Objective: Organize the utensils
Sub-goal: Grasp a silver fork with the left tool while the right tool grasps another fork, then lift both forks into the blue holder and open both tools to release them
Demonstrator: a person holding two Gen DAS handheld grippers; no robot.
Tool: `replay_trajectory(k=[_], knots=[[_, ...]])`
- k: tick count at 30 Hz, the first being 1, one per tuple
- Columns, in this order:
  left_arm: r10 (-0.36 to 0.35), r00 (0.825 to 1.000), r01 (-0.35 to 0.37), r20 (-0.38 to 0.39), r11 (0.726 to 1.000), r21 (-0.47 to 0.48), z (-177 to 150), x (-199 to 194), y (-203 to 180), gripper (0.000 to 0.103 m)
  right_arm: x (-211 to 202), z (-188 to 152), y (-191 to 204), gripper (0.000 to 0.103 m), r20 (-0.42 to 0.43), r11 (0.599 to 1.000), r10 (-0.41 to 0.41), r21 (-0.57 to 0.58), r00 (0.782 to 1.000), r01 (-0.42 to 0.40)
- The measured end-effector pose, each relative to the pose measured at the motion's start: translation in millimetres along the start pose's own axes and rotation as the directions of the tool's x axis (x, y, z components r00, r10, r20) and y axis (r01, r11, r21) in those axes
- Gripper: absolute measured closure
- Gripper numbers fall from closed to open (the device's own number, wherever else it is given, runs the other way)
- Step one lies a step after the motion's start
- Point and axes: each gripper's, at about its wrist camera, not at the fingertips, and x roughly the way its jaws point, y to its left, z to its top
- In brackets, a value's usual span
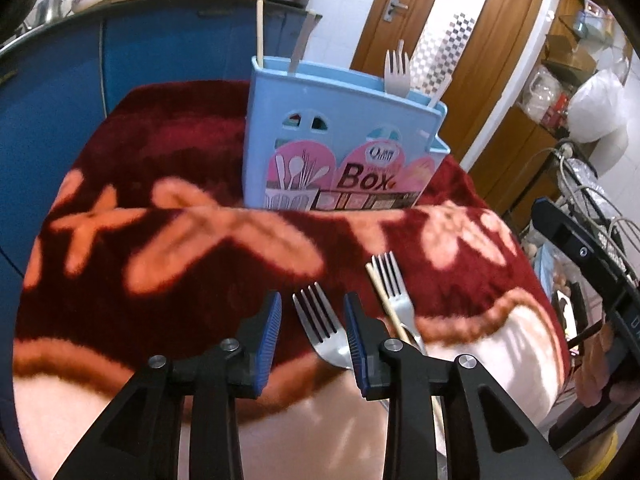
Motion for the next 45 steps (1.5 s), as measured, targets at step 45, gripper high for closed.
replay_trajectory(k=[45], knots=[[-0.064, 0.982, 0.064, 0.179, 0.998, 0.005, 14.5, -30.0, 18.5, 0.101, 81.9, -21.1, -1.4, 0.074, -0.270, 0.994, 0.107, 0.026, 0.957, -0.103]])
